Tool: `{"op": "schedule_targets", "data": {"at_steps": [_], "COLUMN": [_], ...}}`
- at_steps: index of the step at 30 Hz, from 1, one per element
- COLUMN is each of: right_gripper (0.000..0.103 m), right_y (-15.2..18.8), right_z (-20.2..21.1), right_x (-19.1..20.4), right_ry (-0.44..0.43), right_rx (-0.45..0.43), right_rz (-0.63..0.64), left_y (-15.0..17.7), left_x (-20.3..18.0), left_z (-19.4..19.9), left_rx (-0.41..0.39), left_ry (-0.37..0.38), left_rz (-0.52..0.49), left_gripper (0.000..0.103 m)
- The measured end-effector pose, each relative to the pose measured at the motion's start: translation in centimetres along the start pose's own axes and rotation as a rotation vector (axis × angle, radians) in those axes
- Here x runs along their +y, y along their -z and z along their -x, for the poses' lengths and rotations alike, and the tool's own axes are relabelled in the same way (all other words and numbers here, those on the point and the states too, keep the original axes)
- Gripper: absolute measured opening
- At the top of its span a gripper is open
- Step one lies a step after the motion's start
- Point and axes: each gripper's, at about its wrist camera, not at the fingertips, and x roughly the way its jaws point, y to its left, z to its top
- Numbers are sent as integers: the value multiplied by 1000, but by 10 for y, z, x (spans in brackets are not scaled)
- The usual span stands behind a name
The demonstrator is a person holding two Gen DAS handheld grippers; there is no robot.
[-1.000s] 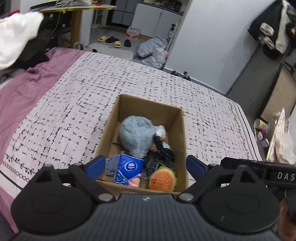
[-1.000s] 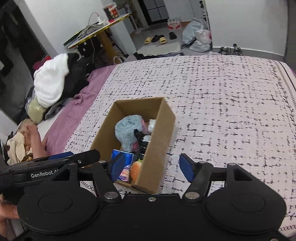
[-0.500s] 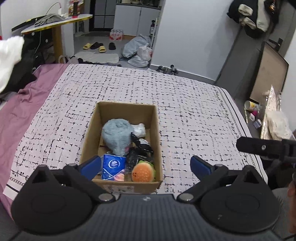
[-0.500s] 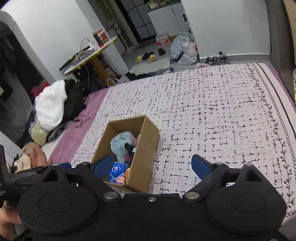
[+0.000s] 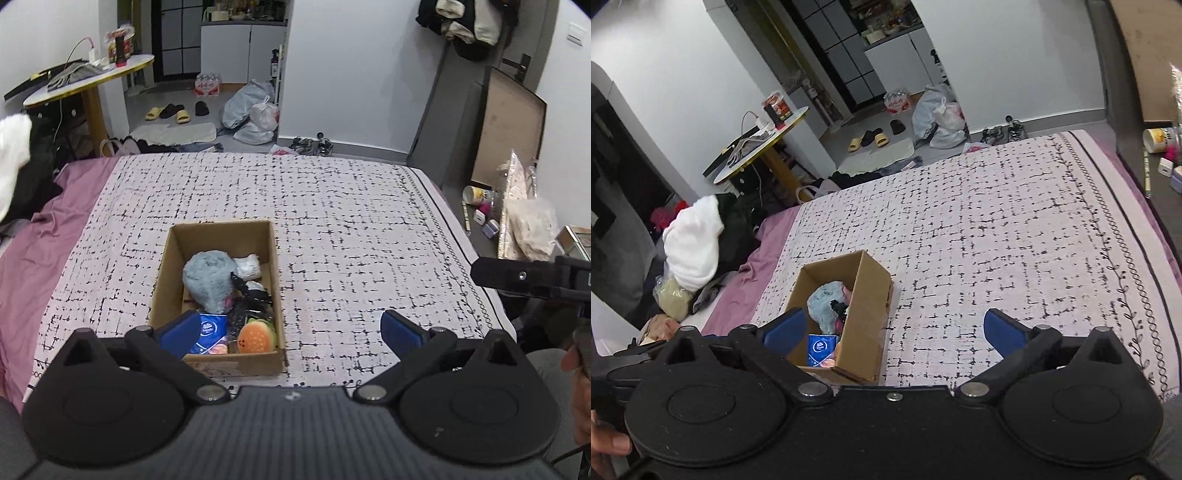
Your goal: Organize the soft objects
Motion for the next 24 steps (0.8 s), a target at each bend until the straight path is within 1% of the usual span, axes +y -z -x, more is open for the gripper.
{"op": "schedule_targets", "data": {"at_steps": [4, 8, 12, 16, 24], "right_gripper": [103, 103, 103, 103, 103], "right_y": [4, 9, 14, 22, 33], "right_z": [14, 27, 35, 46, 71], "right_x": [-3, -3, -2, 3, 4], "right_ry": [-2, -3, -11, 30, 29], "right_rx": [-18, -34, -29, -51, -90], "right_rz": [2, 15, 27, 84, 95], "left_y": [5, 10, 16, 24, 40], "left_x": [-10, -19, -25, -29, -37], "left_z": [12, 22, 33, 42, 56], "left_rx": [-11, -18, -30, -42, -50], "left_ry": [3, -12, -17, -17, -16], "left_rz": [-11, -35, -36, -38, -48], "left_gripper": [102, 102, 102, 102, 102]}}
